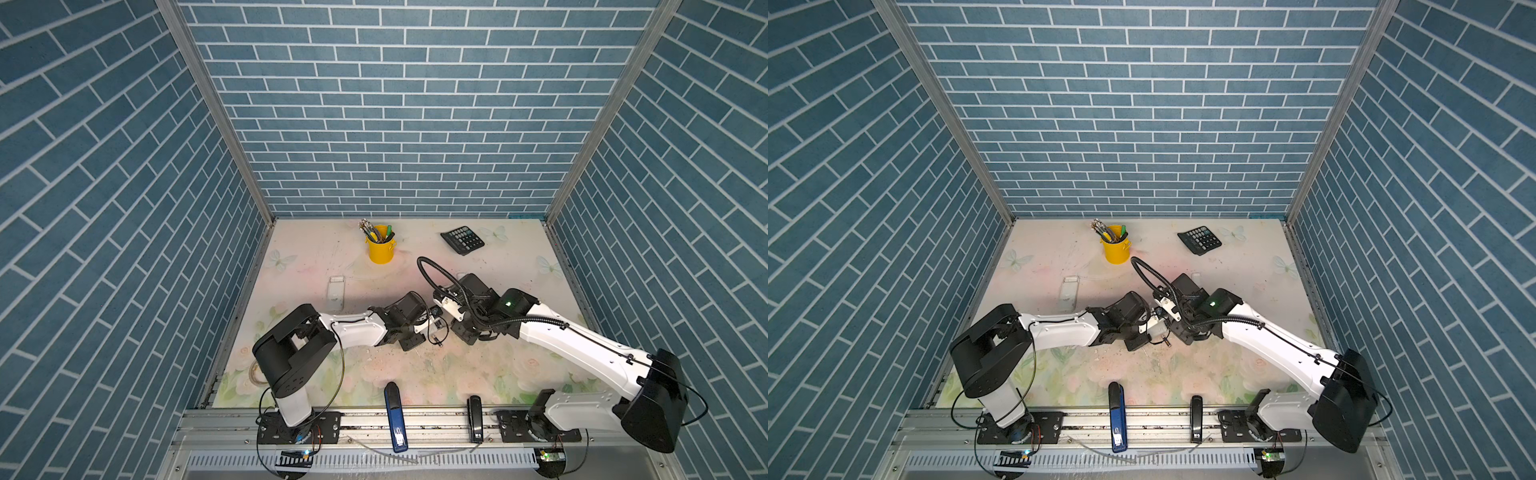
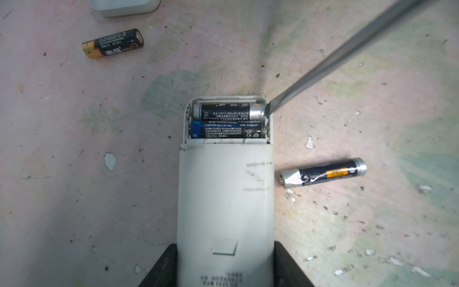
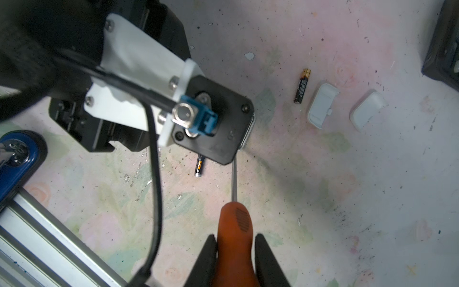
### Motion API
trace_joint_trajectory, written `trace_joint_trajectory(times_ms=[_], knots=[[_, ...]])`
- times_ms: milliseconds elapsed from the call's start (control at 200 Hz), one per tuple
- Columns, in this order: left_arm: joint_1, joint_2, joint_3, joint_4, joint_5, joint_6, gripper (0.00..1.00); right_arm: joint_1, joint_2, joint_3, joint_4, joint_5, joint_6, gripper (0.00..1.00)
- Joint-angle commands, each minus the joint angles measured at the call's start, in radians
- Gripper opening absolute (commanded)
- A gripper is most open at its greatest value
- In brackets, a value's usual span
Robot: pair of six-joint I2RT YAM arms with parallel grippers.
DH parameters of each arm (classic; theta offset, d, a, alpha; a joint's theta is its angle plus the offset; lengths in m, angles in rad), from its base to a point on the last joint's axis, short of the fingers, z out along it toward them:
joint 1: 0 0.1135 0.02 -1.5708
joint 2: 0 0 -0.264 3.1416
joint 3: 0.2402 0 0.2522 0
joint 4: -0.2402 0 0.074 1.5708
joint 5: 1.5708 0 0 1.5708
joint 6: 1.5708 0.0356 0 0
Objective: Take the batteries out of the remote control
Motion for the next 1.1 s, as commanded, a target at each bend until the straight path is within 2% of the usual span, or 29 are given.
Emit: trace_joint_trajectory(times_ms=[0, 670, 1095], knots=[[-0.01, 0.056, -0.017, -0.106, -0.01, 0.018, 0.04, -0.005, -0.023, -0.032, -0.03, 0.016, 0.019, 0.0], [-0.012, 0.055, -0.016, -0.106, -0.008, 0.019, 0.04, -0.005, 0.009, -0.033, 0.0, -0.007, 0.019, 0.0], [-0.018, 0.055, -0.014, -0.107, -0.008, 0.018, 0.04, -0.004, 0.039, -0.065, 0.07, -0.016, 0.062, 0.0]])
